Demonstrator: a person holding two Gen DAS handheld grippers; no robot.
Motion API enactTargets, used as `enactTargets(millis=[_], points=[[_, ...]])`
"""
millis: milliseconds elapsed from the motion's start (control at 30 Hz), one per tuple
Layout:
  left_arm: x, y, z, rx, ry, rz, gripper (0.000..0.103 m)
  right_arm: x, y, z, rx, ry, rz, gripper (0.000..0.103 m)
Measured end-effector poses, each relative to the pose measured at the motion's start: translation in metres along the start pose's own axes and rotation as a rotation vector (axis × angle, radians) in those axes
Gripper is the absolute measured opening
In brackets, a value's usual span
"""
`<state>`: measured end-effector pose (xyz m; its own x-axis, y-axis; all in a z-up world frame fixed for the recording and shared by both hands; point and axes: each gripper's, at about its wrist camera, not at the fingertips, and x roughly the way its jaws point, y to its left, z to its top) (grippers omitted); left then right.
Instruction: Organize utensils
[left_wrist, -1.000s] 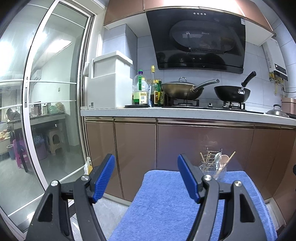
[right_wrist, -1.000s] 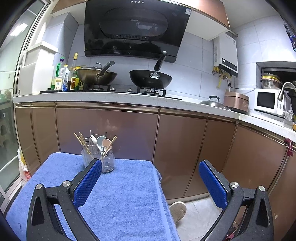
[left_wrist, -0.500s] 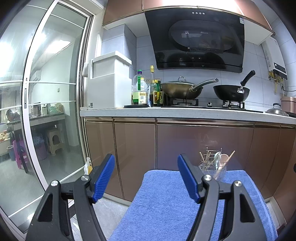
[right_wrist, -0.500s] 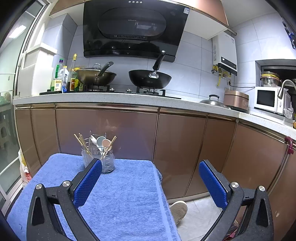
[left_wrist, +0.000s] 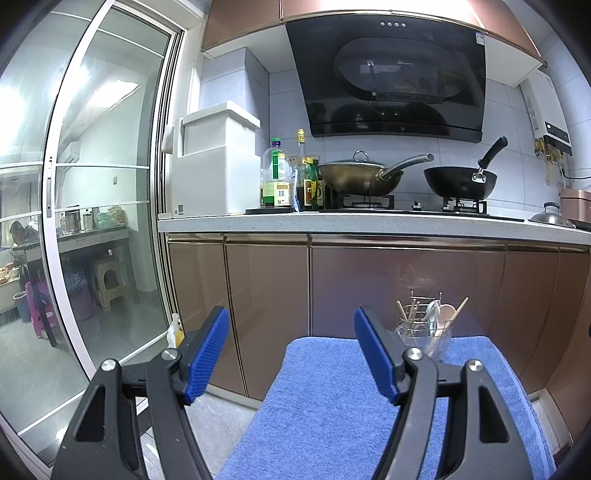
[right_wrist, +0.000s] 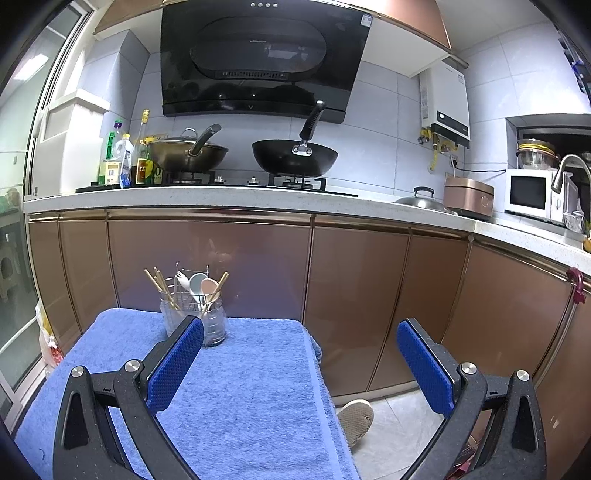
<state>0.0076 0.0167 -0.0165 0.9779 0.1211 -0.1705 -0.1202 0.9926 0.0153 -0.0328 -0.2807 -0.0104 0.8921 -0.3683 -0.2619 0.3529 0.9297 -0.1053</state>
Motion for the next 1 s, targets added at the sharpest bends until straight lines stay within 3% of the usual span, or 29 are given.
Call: enactTargets(millis=[1000], points=[[-0.006, -0.008, 0.005, 0.010, -0.018, -0.033, 0.069, -0.006, -0.010, 0.001, 0.034, -0.039, -0.002, 0.103]])
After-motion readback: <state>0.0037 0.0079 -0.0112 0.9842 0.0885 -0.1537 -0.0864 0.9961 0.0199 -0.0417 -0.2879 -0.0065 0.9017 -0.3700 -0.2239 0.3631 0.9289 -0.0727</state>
